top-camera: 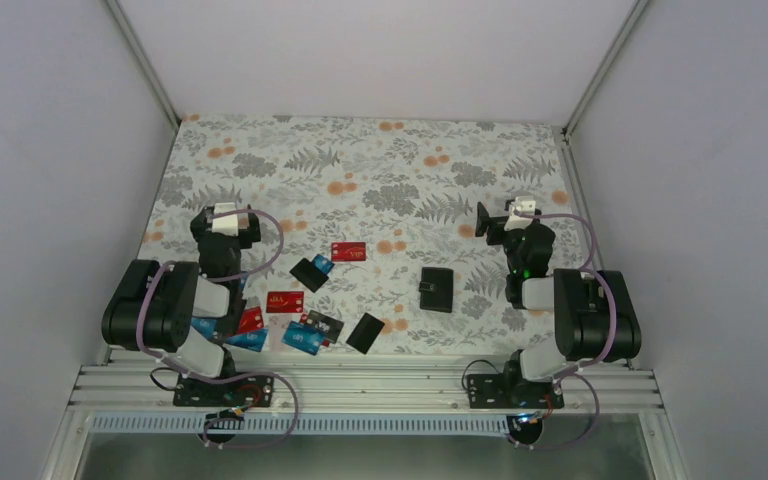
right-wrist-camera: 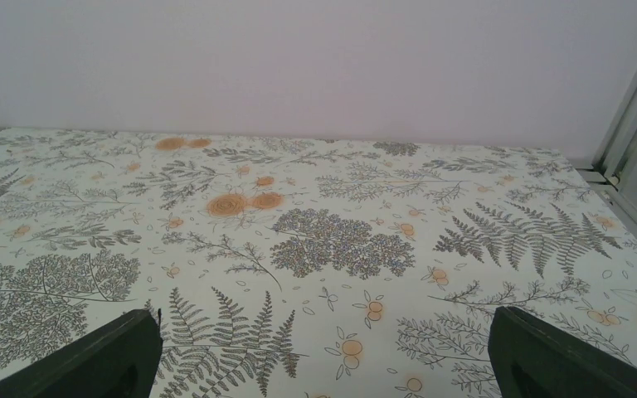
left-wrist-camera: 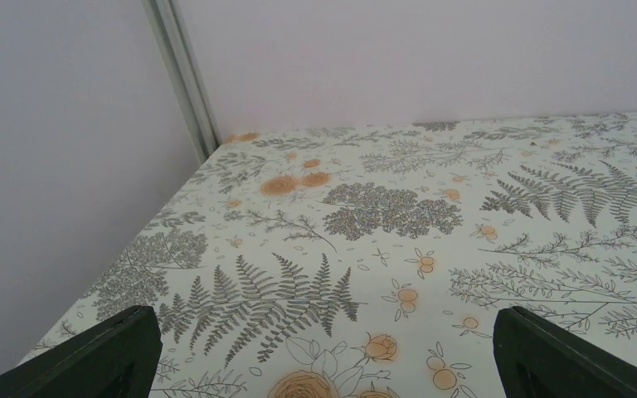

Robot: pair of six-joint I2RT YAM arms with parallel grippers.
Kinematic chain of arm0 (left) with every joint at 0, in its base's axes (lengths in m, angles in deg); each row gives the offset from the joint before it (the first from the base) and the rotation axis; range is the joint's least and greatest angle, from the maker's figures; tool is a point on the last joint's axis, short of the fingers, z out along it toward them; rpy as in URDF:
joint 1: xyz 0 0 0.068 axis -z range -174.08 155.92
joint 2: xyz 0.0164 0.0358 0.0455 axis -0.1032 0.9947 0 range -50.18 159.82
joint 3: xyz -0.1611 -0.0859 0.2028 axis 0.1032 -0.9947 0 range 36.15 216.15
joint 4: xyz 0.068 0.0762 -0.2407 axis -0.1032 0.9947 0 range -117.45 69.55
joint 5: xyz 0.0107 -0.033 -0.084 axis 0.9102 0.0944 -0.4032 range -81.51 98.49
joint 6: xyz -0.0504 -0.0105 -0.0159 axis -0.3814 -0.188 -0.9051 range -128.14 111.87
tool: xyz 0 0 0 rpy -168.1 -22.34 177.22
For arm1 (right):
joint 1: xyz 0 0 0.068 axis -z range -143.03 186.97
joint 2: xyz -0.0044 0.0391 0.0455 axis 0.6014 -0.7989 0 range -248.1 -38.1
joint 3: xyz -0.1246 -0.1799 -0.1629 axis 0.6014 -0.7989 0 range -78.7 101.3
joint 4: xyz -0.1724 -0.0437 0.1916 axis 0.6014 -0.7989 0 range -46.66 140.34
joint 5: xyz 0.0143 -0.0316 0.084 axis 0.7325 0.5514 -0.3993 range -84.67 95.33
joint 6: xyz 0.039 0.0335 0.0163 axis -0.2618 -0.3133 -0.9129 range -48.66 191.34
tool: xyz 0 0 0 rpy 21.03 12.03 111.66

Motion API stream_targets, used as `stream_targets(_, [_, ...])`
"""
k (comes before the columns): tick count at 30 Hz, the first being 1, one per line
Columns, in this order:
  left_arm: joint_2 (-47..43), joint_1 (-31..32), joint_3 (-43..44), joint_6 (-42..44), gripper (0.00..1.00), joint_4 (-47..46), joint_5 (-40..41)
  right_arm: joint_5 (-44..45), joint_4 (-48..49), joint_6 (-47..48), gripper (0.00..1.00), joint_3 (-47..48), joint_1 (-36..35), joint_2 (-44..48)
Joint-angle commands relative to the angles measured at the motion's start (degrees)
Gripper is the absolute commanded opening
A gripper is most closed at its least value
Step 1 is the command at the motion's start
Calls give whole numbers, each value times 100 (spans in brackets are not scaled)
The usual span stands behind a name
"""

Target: Put the credit cards into the card holder

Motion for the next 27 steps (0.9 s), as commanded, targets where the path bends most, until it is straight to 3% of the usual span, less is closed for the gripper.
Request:
stream_targets(1, [10,-17,75,-65,100,-277,-132,7,302,41,100,-32,28,-18])
stream_targets(14, [-192,-22,147,-161,100,30,98,-14,217,60,100,3,28,-13])
stream_targets(16, [-204,-22,144,-131,100,-8,97,-98,-203,106,100,209,33,66])
stream_targets(20, [-347,44,-85,-48,100,-354,176,-81,-2478,51,100,1442,35,451])
stream_targets(21, [-557,111,44,-65,100,93,444,8,-2904,-52,100,1734,34,538])
stream_targets(24, [-1248,134,1171,-681,100,2684,838,79,-3866,-335,100,2382,28,810])
stream_targets(27, [-1375,222,2173,-1328,100,4626,893,173,-4600,-1128,100,3141,43,973])
